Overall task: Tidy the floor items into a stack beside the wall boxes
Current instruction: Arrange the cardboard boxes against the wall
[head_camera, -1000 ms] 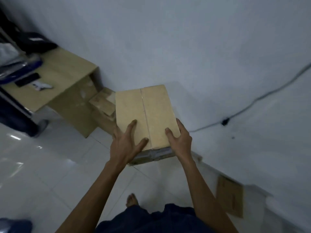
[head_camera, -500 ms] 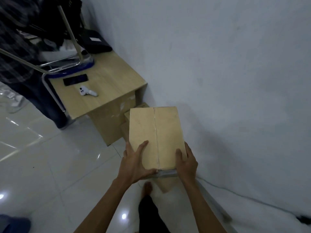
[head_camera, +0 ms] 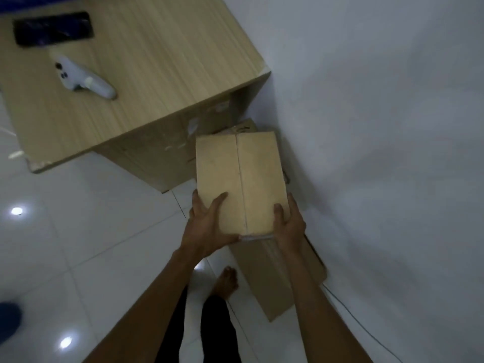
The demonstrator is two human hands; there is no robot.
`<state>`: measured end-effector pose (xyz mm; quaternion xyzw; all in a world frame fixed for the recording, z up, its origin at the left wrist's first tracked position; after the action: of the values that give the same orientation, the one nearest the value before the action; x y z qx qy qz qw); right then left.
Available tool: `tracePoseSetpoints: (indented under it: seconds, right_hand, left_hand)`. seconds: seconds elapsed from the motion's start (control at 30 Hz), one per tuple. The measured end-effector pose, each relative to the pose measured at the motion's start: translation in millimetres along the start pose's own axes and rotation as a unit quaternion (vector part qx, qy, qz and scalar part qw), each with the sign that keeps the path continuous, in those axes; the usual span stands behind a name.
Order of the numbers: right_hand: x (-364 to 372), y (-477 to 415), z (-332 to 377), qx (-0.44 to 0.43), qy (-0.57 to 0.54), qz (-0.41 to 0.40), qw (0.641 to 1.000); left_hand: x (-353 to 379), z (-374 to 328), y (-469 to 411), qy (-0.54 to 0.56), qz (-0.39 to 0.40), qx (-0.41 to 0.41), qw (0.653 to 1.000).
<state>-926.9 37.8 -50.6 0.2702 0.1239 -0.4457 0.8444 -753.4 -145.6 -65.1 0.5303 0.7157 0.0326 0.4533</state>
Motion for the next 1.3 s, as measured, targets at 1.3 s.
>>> tracePoseSetpoints:
  seconds: [1.3]
  right_hand:
    - [58.8,-126.2,28.8,-0.020,0.272,0.180,0.945]
  left_hand:
    - [-54.7,-31.0,-166.7,-0.213,0.052,0.017,0.976]
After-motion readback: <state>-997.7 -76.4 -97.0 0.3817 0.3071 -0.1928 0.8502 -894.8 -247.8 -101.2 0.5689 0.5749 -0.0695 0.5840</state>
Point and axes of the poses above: each hand's wrist, its own y-axis away from the middle knuckle, its own x-axis out of the palm, z = x × y, the point moved 10 cm from there along -y, towards the middle knuckle, and after that the axes turned 12 degrees about z, right-handed, at the moved point
